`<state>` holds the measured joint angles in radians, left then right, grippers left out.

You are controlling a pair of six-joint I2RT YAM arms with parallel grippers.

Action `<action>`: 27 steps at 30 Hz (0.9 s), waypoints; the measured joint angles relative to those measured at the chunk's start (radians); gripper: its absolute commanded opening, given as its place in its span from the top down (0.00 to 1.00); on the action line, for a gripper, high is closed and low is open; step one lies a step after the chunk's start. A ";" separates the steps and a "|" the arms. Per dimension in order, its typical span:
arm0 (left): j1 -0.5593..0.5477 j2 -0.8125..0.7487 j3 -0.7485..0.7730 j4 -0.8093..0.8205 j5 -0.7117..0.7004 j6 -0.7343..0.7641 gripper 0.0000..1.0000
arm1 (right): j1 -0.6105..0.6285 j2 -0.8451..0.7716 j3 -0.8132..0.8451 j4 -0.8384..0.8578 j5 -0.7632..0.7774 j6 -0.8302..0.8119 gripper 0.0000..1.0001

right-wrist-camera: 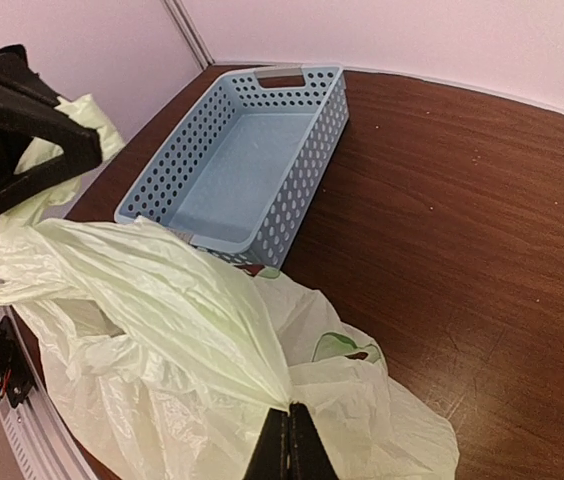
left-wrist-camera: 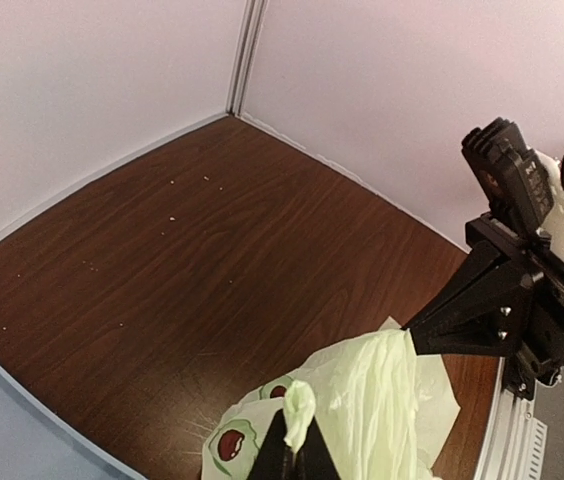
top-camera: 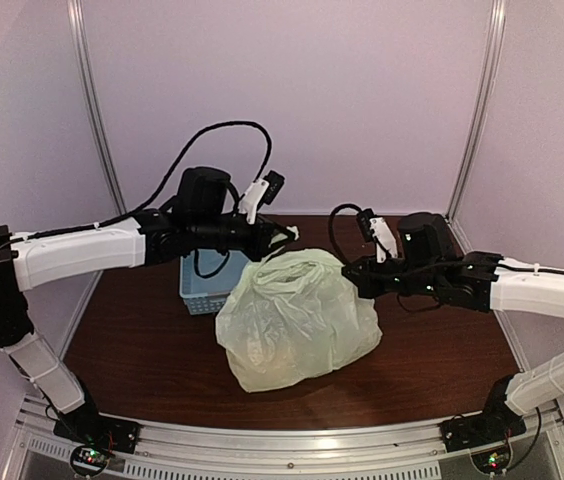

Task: Untie the knot of the plastic bag and take out the fruit
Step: Pick up the bag handles from the takeout bag.

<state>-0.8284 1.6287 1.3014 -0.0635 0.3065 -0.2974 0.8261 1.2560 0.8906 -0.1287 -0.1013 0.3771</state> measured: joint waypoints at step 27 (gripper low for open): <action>0.056 -0.300 -0.201 0.104 0.220 0.064 1.00 | -0.074 -0.156 0.103 -0.169 0.042 -0.056 0.20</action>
<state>-0.7719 1.3289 1.1007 0.0406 0.5270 -0.2337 0.7525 1.0996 0.9932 -0.2977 -0.0597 0.3206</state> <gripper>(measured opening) 0.011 0.742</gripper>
